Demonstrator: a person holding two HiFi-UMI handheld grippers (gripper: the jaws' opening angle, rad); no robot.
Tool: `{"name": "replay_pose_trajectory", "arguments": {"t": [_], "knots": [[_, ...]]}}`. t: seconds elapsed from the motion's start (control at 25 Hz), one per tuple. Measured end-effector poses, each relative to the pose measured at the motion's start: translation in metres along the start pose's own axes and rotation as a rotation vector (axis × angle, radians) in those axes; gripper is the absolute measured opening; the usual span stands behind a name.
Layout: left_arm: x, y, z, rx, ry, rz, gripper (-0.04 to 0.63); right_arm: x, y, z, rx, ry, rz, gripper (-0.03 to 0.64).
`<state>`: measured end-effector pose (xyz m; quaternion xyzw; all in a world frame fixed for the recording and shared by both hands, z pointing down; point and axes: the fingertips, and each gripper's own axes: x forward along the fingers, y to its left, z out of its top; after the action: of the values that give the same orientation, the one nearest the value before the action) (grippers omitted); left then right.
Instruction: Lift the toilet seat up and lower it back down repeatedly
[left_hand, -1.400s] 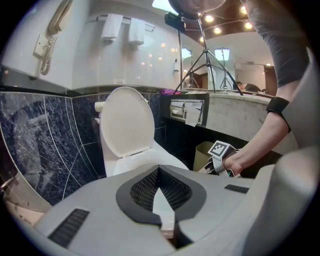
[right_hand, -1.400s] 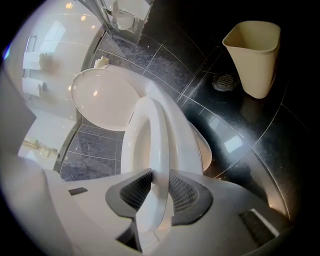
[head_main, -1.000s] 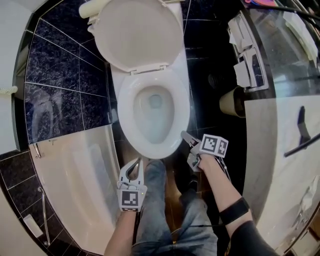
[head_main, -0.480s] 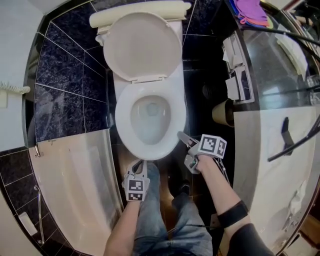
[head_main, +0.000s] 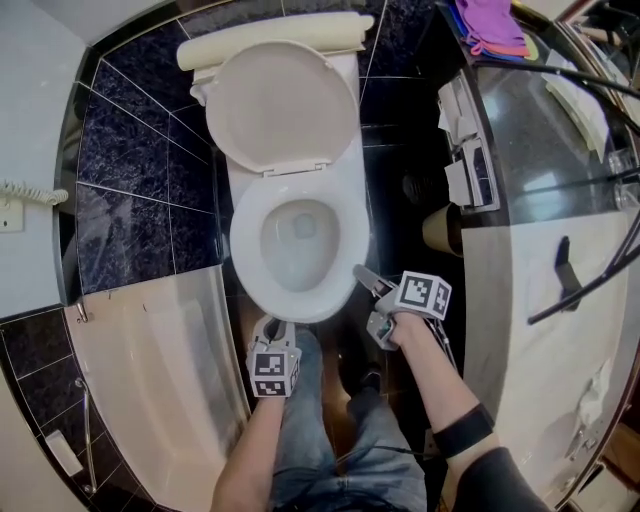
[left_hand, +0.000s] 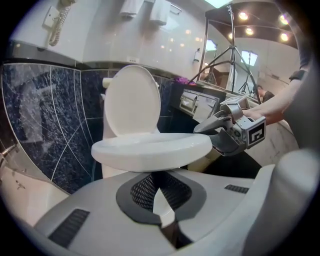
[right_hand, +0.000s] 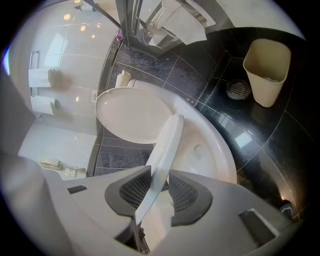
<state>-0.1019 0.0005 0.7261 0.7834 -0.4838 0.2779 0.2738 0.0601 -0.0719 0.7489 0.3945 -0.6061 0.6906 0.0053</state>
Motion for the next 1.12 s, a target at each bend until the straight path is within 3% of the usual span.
{"name": "replay_pose_trajectory", "arguments": {"t": [0.16, 0.2, 0.32, 0.48, 0.92, 1.12], "knots": [[-0.003, 0.010, 0.018, 0.011, -0.016, 0.024, -0.011, -0.011, 0.022, 0.009, -0.006, -0.019, 0.005, 0.136], [-0.004, 0.012, 0.026, 0.011, -0.020, 0.022, -0.011, -0.015, 0.030, 0.012, -0.017, -0.023, 0.008, 0.097], [-0.007, 0.016, 0.050, -0.003, -0.029, 0.021, -0.011, -0.032, 0.059, 0.025, -0.089, -0.041, 0.008, 0.086], [-0.005, 0.022, 0.091, -0.020, -0.047, 0.018, -0.011, -0.062, 0.107, 0.056, -0.277, -0.110, -0.028, 0.018], [0.016, 0.053, 0.222, 0.087, -0.102, -0.033, -0.011, -0.080, 0.246, 0.108, -0.891, -0.249, -0.114, 0.017], [0.028, 0.067, 0.268, 0.079, -0.131, -0.041, -0.011, -0.071, 0.280, 0.119, -1.056, -0.272, -0.152, 0.017]]}}
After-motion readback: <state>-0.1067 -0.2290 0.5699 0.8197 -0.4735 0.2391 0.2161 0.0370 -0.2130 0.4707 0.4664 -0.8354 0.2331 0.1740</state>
